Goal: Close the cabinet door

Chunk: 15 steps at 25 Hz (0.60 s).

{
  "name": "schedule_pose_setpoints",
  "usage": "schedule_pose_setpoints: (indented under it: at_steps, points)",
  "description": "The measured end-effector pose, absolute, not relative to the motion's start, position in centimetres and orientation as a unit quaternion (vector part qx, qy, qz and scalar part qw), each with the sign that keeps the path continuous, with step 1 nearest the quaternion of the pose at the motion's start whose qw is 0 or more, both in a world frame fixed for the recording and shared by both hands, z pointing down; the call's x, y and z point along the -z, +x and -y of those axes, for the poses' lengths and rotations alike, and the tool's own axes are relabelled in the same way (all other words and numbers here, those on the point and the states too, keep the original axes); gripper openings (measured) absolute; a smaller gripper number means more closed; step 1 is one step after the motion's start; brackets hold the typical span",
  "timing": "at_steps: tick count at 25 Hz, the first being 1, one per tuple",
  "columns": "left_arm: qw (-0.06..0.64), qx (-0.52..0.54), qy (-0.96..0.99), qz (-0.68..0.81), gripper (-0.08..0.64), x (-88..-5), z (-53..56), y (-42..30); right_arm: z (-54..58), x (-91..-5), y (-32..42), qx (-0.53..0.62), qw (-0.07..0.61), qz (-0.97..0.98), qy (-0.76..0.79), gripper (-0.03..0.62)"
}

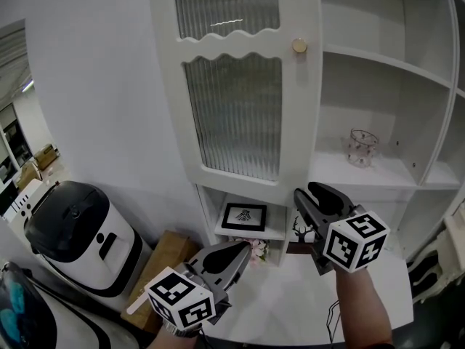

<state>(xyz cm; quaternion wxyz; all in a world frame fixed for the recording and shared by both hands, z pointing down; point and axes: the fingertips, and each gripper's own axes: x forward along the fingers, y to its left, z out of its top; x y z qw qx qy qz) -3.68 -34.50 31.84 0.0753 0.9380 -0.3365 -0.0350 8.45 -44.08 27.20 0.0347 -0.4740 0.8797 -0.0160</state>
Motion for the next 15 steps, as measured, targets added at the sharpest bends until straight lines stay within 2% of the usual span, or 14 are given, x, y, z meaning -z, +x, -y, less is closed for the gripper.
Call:
schedule_pose_setpoints:
  at_steps: [15]
  points:
    - [0.082,0.041,0.934,0.345,0.006,-31.9,35.8,-4.4,47.5,-27.4,9.3,0.037,0.038,-0.873,-0.485,0.164]
